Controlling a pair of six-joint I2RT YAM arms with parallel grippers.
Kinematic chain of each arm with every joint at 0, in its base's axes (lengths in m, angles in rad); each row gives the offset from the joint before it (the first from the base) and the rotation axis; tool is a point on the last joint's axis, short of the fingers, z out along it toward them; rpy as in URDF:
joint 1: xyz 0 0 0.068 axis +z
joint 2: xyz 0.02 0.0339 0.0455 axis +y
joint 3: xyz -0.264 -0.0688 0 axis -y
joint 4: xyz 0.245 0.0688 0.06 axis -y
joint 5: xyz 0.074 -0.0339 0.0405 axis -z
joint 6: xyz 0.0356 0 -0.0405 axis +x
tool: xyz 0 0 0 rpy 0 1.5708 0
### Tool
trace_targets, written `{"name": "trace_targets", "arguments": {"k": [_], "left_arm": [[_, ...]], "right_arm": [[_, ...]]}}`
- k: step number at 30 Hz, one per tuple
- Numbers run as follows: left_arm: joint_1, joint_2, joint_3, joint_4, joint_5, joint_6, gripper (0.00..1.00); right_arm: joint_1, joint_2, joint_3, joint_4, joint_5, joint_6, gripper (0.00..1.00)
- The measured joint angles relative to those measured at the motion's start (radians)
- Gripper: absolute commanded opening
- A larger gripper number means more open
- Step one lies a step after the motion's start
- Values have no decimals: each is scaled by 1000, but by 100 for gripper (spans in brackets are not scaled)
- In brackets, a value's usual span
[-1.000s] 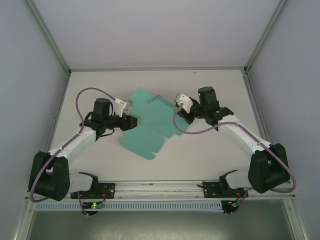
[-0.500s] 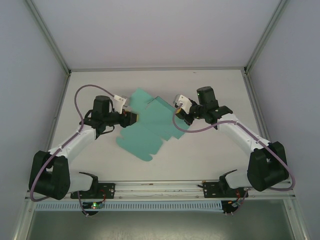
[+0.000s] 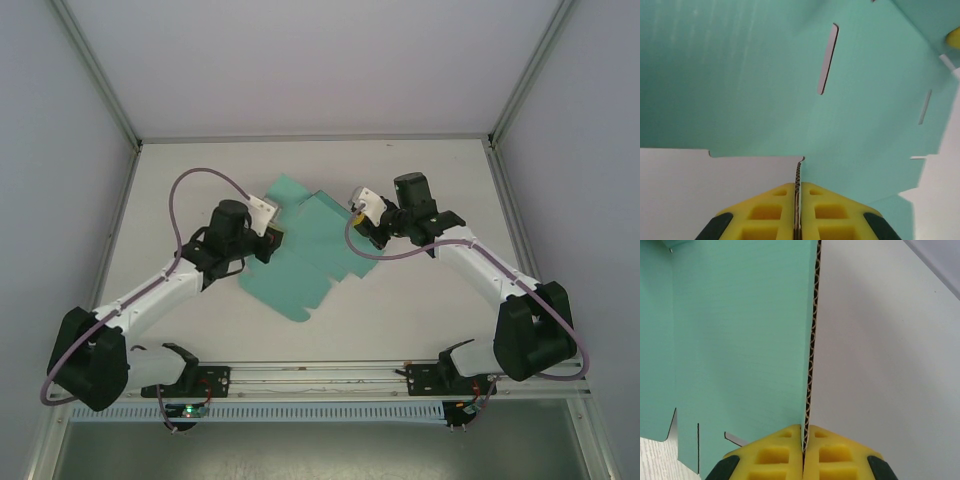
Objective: Assemble paper box
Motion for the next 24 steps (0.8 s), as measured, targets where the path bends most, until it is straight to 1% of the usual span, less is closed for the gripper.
{"name": "trace_targets", "arguments": {"k": [5, 7, 8, 11, 14, 17, 21, 22, 24], "left_arm": [[-106, 13, 0, -4, -245, 47, 10], [-153, 27, 0, -4, -344, 75, 15], [-180, 37, 1, -3, -387, 90, 16], [-248, 82, 10, -4, -509, 133, 16], [-283, 152, 43, -9, -608, 162, 14], [-296, 206, 76, -12, -678, 176, 12], [-312, 221, 81, -11, -716, 188, 13], [-313, 220, 81, -10, -719, 191, 13], [-314, 212, 74, -2, -724, 193, 19]], "right_arm": [[28, 0, 0, -5, 43, 19, 0], [38, 0, 0, -8, 60, 24, 0], [42, 0, 0, -8, 60, 26, 0], [53, 0, 0, -10, 76, 26, 0], [53, 0, 0, -14, 87, 26, 0], [53, 0, 0, -16, 93, 27, 0], [53, 0, 0, -16, 98, 29, 0], [53, 0, 0, -16, 101, 29, 0], [53, 0, 0, -15, 101, 29, 0]]}}
